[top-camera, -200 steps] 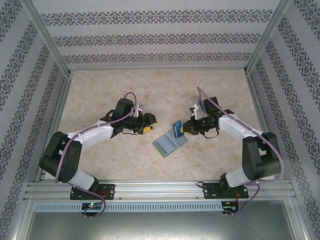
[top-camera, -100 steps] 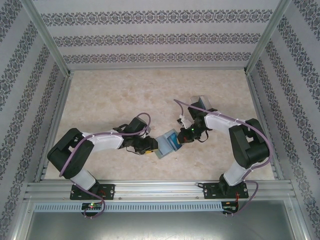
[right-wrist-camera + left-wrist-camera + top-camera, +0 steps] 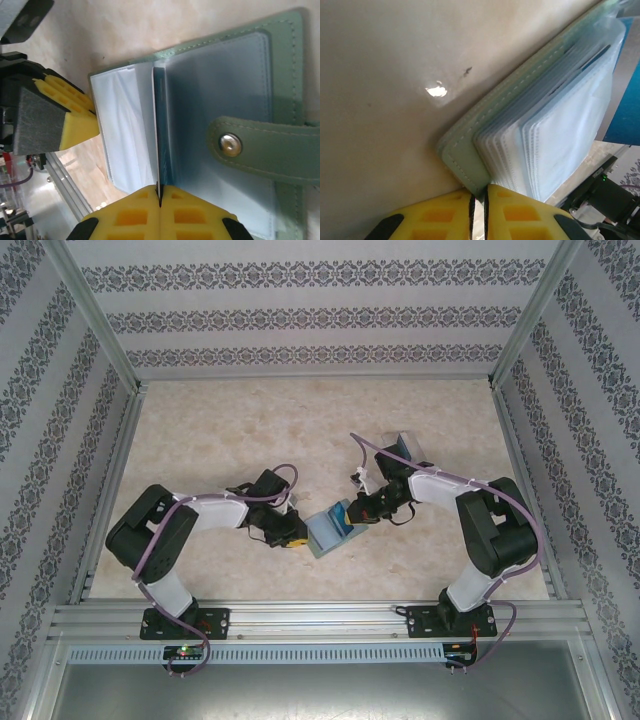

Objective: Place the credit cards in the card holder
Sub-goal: Rotate the card holder at the center of the table.

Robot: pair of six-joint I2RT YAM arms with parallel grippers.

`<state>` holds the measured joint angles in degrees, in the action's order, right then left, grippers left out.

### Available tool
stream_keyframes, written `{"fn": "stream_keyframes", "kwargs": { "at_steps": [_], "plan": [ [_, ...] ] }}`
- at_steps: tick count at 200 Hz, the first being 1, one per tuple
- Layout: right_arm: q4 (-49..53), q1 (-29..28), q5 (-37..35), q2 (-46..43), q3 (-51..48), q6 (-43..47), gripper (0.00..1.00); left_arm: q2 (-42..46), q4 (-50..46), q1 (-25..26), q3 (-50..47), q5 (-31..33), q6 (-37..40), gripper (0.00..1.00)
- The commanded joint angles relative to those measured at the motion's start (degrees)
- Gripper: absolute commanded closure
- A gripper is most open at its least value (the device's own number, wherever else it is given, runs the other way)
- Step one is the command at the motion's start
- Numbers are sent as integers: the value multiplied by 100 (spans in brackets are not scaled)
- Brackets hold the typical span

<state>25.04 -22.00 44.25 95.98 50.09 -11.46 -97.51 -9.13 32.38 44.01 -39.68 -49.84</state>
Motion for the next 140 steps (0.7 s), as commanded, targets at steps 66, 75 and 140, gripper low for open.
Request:
{"fn": "stream_keyframes", "kwargs": {
  "at_steps": [66,75,140],
  "plan": [
    [-592,150,770,-44,-263,-437,100,-584,-317,-502,454,1035,601,95],
    [-607,186,776,-53,-295,-473,100,-584,-377,-553,498,1048,642,95],
    [-986,273,856,-449,-768,-870,100,-585,-722,-700,772,1152,896,95]
  ]
}}
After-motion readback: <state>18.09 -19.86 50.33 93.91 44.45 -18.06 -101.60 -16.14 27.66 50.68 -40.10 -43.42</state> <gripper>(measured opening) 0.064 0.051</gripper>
